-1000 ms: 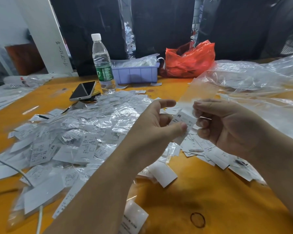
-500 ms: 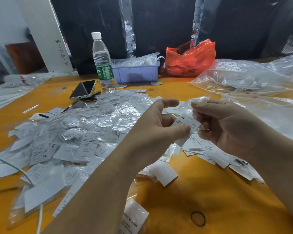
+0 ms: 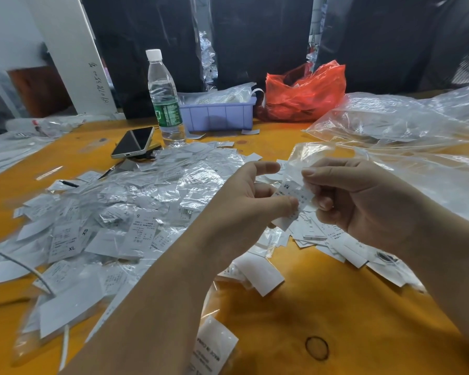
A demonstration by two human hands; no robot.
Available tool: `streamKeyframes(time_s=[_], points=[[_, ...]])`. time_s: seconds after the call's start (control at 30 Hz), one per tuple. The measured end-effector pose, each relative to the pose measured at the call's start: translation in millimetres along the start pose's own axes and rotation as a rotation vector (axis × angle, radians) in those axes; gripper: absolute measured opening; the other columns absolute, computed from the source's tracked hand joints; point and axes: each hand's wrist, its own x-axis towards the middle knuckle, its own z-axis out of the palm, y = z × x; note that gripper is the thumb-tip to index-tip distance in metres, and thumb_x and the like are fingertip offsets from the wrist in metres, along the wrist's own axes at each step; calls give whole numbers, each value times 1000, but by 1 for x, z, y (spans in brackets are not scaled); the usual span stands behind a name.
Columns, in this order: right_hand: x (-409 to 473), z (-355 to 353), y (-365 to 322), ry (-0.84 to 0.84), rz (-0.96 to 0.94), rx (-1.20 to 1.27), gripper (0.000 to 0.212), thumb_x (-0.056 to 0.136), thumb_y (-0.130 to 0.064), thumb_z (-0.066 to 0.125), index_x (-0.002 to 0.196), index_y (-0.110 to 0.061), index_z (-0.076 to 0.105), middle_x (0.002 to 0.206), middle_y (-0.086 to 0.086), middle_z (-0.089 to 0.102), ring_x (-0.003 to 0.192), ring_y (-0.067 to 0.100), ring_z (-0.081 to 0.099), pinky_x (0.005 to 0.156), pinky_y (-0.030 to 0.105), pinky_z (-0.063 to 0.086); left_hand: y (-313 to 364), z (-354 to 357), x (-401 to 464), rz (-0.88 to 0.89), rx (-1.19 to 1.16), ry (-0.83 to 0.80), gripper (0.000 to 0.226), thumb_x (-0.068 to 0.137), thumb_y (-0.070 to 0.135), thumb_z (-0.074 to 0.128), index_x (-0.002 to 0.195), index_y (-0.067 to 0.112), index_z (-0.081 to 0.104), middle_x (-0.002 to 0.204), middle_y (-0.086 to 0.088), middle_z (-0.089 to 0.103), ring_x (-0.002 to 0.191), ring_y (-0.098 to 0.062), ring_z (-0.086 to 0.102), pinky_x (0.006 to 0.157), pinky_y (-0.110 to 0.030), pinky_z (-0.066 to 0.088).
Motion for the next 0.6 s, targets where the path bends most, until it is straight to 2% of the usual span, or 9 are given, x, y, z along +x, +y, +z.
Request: streamKeyframes(time_s=[0.17,0.33,0.6], points=[[-1,0,0,2,-1,-34,12,59,-19,73,64,-12,64,59,3,53,49,12,42,42,20,35,0,-2,1,-39,-35,-4,45,85,7,69,123,23,53,69,1,64,71,-19,56,52,-23,39],[-2,3,-1,-12,13,-67,15,61,-18,72,69,-9,63,57,2,54,49,11,42,43,20,33,-1,-3,2,-43,-52,-1,45,85,7,69,124,22,52,68,2,64,75,-22,56,52,-24,39],[-2,2,-2,28,33,-90,17,60,-15,72,74,-8,65,59,5,53,49,12,42,43,20,33,-6,-6,5,-27,-40,128,42,84,14,72,121,24,53,74,0,68,62,-10,56,47,-19,39]])
